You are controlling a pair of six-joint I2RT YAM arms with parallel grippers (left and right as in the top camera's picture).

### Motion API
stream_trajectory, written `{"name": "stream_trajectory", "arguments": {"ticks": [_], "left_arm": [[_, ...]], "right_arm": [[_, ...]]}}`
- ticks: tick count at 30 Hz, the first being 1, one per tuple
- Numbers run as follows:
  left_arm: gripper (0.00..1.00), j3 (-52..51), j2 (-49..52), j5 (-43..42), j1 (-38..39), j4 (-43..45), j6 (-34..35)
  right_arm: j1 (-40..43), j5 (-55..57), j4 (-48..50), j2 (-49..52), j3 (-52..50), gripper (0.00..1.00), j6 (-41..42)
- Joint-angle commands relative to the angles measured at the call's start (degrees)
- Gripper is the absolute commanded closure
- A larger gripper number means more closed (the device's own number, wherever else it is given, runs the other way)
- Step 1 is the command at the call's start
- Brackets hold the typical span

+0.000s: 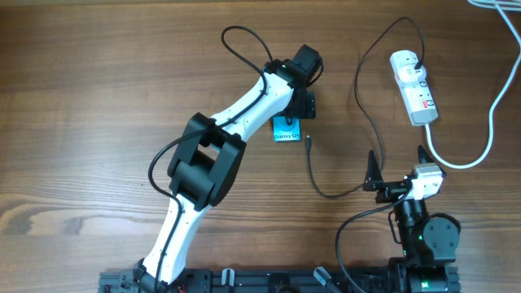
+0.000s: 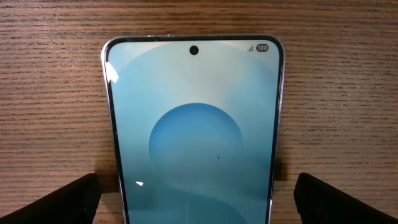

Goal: Plug charger to phone and switch on socket
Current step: 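Close the left gripper on the phone's top end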

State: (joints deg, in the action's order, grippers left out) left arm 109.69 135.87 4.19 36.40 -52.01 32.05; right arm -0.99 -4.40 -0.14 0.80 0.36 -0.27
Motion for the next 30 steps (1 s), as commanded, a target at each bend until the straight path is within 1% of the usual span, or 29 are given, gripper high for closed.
{"name": "stream_trajectory", "arguments": {"ticks": [1, 14, 30], "left_arm": [[0.0, -0.2, 3.0, -0.7, -0.2, 0.1, 0.1], [0.0, -0.2, 3.0, 1.9, -0.2, -2.1, -0.1], [0.0, -0.2, 3.0, 3.6, 1.7, -1.8, -0.1]], "right_arm": [[-0.1, 0.8, 0.2, -0.5, 0.0, 0.0, 0.3], [-0.1, 0.8, 0.2, -0.5, 0.0, 0.0, 0.3], [-0.1, 0.8, 0.2, -0.5, 0.0, 0.0, 0.3]]}}
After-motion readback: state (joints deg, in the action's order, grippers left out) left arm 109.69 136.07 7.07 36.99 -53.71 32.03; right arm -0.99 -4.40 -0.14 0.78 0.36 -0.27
